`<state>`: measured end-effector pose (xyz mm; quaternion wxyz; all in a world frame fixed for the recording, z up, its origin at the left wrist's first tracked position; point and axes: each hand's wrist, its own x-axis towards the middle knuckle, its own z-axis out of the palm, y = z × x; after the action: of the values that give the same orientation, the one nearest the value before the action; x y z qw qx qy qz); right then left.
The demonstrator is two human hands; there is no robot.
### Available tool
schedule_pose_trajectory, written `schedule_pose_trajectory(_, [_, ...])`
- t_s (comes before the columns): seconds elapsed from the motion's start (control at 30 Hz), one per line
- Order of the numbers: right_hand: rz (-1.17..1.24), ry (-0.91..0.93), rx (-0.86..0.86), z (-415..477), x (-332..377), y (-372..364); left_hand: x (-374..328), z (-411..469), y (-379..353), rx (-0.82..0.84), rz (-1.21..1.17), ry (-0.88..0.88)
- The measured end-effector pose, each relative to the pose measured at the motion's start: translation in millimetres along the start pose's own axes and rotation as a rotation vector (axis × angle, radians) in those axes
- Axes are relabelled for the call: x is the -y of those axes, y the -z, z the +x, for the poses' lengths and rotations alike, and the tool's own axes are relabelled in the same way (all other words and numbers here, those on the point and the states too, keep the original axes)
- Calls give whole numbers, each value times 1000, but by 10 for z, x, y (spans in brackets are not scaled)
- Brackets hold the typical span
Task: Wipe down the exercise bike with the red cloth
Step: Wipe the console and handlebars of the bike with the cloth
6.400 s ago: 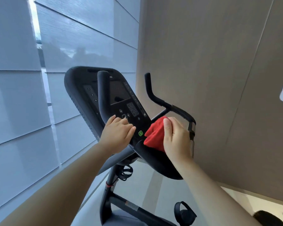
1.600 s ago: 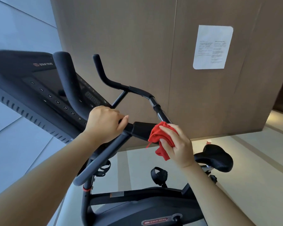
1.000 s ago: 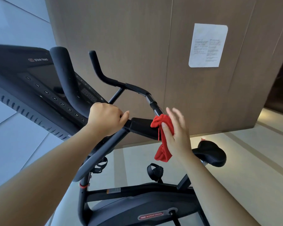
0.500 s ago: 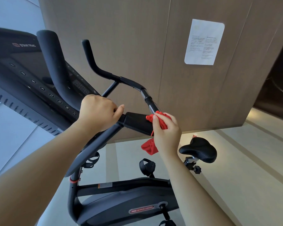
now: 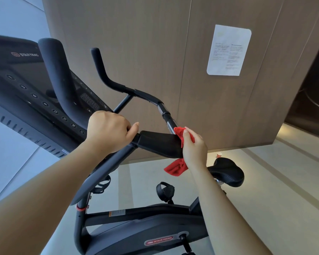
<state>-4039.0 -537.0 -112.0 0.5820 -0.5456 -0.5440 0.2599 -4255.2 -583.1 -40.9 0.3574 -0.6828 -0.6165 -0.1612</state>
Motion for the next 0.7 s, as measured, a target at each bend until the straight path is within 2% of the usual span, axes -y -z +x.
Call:
schedule_pose_trajectory(0.17, [-7,-48,-134,-314,-7,-102,-14,-11,20,-4,-7,-2])
schedule_pose_trajectory(0.37, [55,-189,-148,-107,115,-100,-15,-3,-5,-27,-10,-10])
schedule_pose_trajectory(0.57, [97,-178,-250,-470,111,-278,-18,-15,11,-16,-31,1])
schedule_pose_trajectory(0.7, [129,-162,-302,-333,134,-255,2,-15,-11,-34,-39,-20])
